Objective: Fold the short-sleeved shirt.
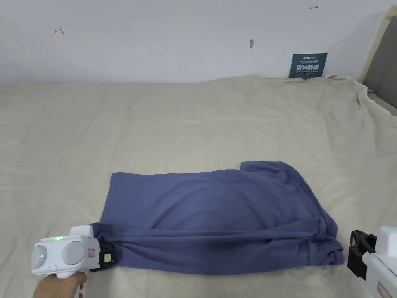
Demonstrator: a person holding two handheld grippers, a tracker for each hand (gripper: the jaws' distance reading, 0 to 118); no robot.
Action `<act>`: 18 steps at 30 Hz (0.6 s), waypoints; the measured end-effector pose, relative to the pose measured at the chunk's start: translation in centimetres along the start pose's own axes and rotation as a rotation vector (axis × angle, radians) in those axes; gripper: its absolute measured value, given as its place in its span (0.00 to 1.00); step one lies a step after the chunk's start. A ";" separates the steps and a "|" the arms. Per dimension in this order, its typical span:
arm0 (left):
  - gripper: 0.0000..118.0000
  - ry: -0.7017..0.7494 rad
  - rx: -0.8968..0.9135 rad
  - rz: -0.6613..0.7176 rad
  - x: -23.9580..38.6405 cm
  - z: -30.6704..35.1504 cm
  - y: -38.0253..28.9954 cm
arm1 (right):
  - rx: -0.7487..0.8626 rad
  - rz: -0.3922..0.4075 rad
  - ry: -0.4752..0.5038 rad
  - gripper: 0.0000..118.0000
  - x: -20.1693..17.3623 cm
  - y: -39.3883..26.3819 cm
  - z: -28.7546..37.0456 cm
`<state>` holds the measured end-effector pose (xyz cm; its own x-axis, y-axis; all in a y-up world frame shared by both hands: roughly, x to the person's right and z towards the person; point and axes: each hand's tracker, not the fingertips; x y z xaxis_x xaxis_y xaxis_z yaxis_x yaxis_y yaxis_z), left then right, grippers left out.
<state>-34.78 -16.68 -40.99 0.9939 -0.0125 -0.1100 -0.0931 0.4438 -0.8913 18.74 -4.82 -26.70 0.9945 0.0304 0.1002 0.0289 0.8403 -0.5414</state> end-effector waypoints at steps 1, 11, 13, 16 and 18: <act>0.21 -0.011 0.005 -0.010 0.1 0.2 0.1 | -0.011 -0.006 -0.001 0.00 0.3 -0.2 -0.5; 0.03 -0.104 0.084 0.043 -1.7 3.2 0.3 | -0.267 -0.076 0.002 0.66 3.4 -2.6 -9.9; 0.03 -0.109 0.098 0.028 -1.6 3.7 0.2 | -0.304 -0.034 -0.005 0.68 3.1 -3.0 -11.9; 0.03 -0.113 0.111 0.024 -1.7 4.0 0.4 | -0.388 -0.040 0.013 0.68 2.9 -3.3 -14.5; 0.03 -0.115 0.114 0.026 -1.7 3.9 0.4 | -0.405 -0.045 0.015 0.65 3.0 -3.8 -16.2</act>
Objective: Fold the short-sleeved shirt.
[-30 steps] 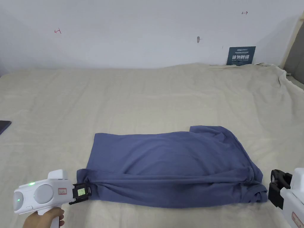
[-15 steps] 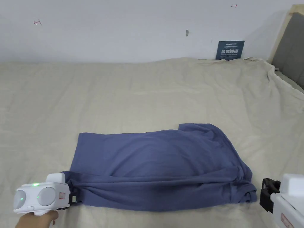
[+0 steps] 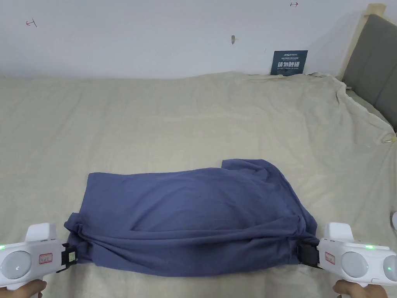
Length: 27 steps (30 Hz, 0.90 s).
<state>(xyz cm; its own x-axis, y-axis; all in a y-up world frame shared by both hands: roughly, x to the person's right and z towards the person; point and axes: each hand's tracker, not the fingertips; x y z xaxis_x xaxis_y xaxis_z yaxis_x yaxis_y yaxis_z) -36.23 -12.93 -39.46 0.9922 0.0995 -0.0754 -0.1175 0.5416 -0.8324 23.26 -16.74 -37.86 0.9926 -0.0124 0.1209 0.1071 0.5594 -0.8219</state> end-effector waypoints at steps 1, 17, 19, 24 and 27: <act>0.03 -0.001 -0.001 0.001 0.0 0.0 0.0 | -0.017 -0.007 0.004 0.61 0.1 0.1 -0.7; 0.03 -0.047 0.002 0.105 -4.3 2.3 -3.2 | 0.098 -0.087 0.080 0.04 0.6 -2.9 7.3; 0.03 -0.050 0.005 0.107 -4.9 3.2 -4.4 | 0.099 -0.074 0.078 0.04 0.7 -4.0 8.6; 0.03 -0.057 -0.013 0.120 -5.3 5.7 -8.5 | 0.085 -0.070 0.077 0.04 1.5 -7.7 10.5; 0.03 -0.053 -0.032 0.140 -5.7 6.2 -11.3 | 0.067 -0.078 0.072 0.04 1.8 -10.0 11.0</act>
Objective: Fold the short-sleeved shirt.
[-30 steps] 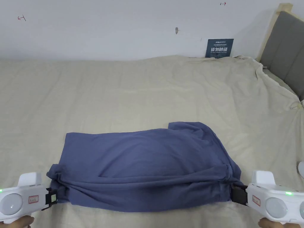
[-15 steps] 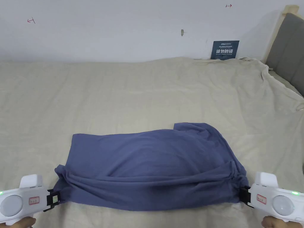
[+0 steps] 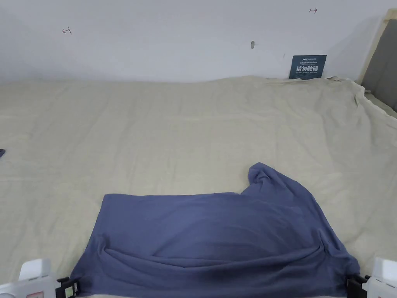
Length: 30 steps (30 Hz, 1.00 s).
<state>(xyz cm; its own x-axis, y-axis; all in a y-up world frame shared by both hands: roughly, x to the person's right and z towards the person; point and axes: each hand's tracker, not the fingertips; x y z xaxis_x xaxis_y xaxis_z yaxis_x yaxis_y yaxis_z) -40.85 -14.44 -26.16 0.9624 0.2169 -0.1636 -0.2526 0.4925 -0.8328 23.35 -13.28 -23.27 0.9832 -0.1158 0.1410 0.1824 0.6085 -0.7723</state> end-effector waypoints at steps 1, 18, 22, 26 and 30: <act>0.03 0.002 -0.010 0.014 -0.3 -0.1 -0.8 | -0.009 -0.002 -0.004 0.04 0.3 -0.7 -0.1; 0.85 0.114 -0.020 0.050 1.3 -0.2 -2.5 | -0.023 -0.036 -0.066 0.76 -0.3 -1.9 0.1; 0.95 0.102 0.155 -0.014 3.4 3.7 -0.4 | 0.092 -0.045 -0.019 0.81 -1.4 1.2 4.0; 0.95 0.101 0.327 -0.068 6.2 7.4 2.6 | 0.262 0.009 0.023 0.81 -3.5 4.8 8.1; 0.94 0.093 0.424 -0.109 8.7 9.3 5.3 | 0.420 0.056 0.037 0.79 -5.7 7.3 11.2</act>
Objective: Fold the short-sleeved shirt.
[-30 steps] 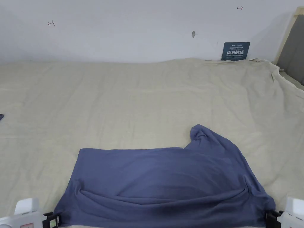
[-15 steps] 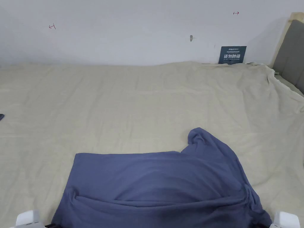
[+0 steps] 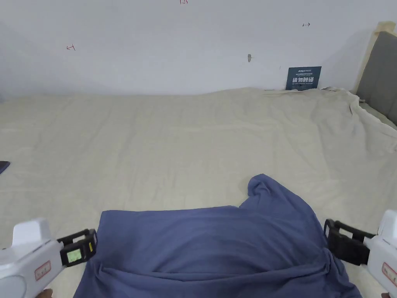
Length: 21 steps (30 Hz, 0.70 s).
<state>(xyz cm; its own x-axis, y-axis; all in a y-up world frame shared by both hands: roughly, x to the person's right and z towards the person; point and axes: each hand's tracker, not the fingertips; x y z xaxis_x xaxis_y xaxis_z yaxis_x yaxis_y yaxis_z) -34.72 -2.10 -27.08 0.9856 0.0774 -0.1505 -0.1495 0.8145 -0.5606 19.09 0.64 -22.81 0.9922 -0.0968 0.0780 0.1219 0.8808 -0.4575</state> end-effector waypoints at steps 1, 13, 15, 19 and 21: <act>0.93 -0.004 0.030 -0.009 0.6 0.2 0.7 | 0.026 0.009 0.005 0.76 -0.4 0.6 0.2; 0.00 -0.108 0.124 -0.054 3.4 -3.8 5.4 | 0.158 0.168 0.020 0.00 -4.5 4.2 -1.1; 0.00 -0.103 0.098 -0.072 3.4 -5.8 5.8 | 0.150 0.181 0.021 0.00 -4.9 4.4 -1.9; 0.00 -0.112 -0.059 -0.039 2.4 -11.7 6.5 | 0.120 0.167 0.027 0.00 -4.9 4.5 -3.8; 0.00 -0.082 -0.115 -0.020 1.8 -14.8 6.7 | 0.105 0.166 0.023 0.00 -4.9 4.5 -4.7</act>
<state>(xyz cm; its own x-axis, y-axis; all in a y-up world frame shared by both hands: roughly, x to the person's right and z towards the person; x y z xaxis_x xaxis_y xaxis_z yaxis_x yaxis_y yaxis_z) -35.16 -4.99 -43.15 0.9909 0.1125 -0.0745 -0.1338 0.7452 -0.6533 14.85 2.88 -29.38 0.9989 0.0446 -0.0113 -0.0456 0.9291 -0.3670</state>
